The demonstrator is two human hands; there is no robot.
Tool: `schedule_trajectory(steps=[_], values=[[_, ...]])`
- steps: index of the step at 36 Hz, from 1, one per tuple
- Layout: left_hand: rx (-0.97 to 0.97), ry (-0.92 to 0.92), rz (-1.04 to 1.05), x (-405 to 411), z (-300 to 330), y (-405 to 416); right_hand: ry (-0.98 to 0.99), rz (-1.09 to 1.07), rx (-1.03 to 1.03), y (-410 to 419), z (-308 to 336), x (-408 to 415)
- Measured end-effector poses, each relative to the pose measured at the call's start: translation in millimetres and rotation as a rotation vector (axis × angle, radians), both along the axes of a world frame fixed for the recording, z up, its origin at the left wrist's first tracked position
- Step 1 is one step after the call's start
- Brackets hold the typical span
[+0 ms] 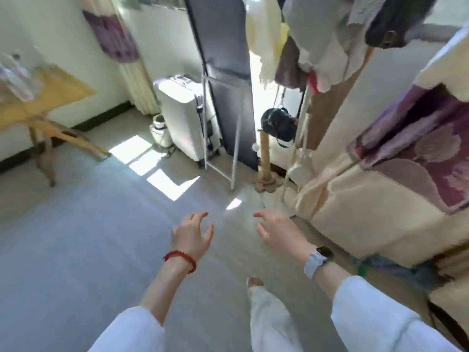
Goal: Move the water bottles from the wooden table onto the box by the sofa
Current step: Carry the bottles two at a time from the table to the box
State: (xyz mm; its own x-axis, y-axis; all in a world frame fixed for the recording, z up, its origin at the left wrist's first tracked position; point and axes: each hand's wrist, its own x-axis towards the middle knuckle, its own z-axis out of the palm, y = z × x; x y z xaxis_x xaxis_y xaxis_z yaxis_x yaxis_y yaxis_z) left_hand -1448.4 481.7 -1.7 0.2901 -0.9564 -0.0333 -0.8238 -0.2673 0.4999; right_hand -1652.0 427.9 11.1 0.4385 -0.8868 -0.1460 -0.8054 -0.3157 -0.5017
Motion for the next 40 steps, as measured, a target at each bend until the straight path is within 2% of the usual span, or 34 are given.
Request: schedule_trajectory(steps=[9,13,21,25,31,36,40], values=[[-0.049,-0.058,0.261,144.2,29.1,-140.4,0.071,0.393,-0.215,-196.9,14.6,176.1],[-0.029,-0.073,0.406,206.3,34.4,-169.2,0.049,0.528,-0.176,-247.3,17.0,260.0],[0.066,0.030,0.687,353.7,2.1,-195.1,0.095,0.787,-0.099,-313.8,2.6,435.1],[0.030,0.053,0.745,454.6,0.9,-234.0,0.099,0.832,-0.094,-357.7,-1.1,540.1],[-0.084,0.071,0.783,613.4,37.0,-305.2,0.059,0.820,-0.080,-425.3,22.7,704.5],[-0.187,0.090,0.792,720.3,53.5,-361.5,-0.007,0.795,-0.078,-474.1,40.1,808.7],[-0.190,0.102,0.781,806.9,46.6,-408.2,-0.037,0.768,-0.055,-525.2,34.4,892.5]])
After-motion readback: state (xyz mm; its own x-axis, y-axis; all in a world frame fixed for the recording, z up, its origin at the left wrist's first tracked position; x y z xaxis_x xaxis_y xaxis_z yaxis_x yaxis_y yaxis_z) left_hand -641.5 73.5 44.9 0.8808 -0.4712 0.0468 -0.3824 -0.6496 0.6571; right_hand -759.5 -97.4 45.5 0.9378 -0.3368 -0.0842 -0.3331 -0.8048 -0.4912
